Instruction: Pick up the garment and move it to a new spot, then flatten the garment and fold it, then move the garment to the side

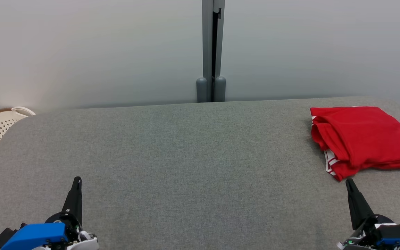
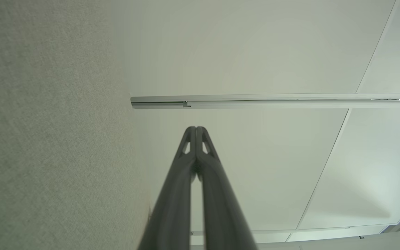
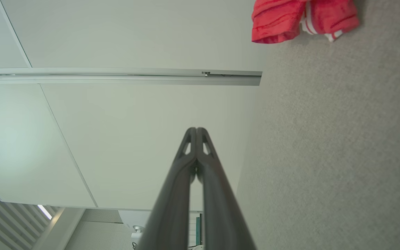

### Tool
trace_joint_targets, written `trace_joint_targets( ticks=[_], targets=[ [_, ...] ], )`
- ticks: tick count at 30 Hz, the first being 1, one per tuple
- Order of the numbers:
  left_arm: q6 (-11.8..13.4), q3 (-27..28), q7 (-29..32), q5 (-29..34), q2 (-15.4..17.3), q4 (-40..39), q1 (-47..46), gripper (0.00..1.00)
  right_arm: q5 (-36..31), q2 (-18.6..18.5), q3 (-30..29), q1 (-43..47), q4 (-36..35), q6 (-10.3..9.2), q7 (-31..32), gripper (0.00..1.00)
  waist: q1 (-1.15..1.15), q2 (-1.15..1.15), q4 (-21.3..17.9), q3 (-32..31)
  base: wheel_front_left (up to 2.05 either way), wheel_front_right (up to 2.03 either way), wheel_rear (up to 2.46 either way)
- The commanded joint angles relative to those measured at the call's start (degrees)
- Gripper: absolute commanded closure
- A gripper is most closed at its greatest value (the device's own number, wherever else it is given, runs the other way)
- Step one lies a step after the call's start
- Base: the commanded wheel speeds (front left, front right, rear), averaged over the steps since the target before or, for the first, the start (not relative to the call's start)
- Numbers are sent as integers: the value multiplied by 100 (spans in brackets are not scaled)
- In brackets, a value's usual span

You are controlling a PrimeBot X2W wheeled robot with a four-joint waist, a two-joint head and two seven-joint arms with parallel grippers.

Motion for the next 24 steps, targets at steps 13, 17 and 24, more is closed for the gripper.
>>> trace_joint_targets(
  ticks=[13, 17, 24],
  targets=[
    [-16, 49, 33, 42, -17, 10, -60, 100, -8, 21, -23, -99, 11, 1, 18, 100, 0, 0, 0, 0, 0, 0, 0],
    [-16, 57, 42, 52, -22, 9, -61, 100, -10, 23, -26, -100, 11, 1, 22, 100, 0, 0, 0, 0, 0, 0, 0],
    [-16, 66, 51, 65, -29, 10, -63, 100, -12, 25, -29, -100, 11, 1, 26, 100, 0, 0, 0, 0, 0, 0, 0]
  ],
)
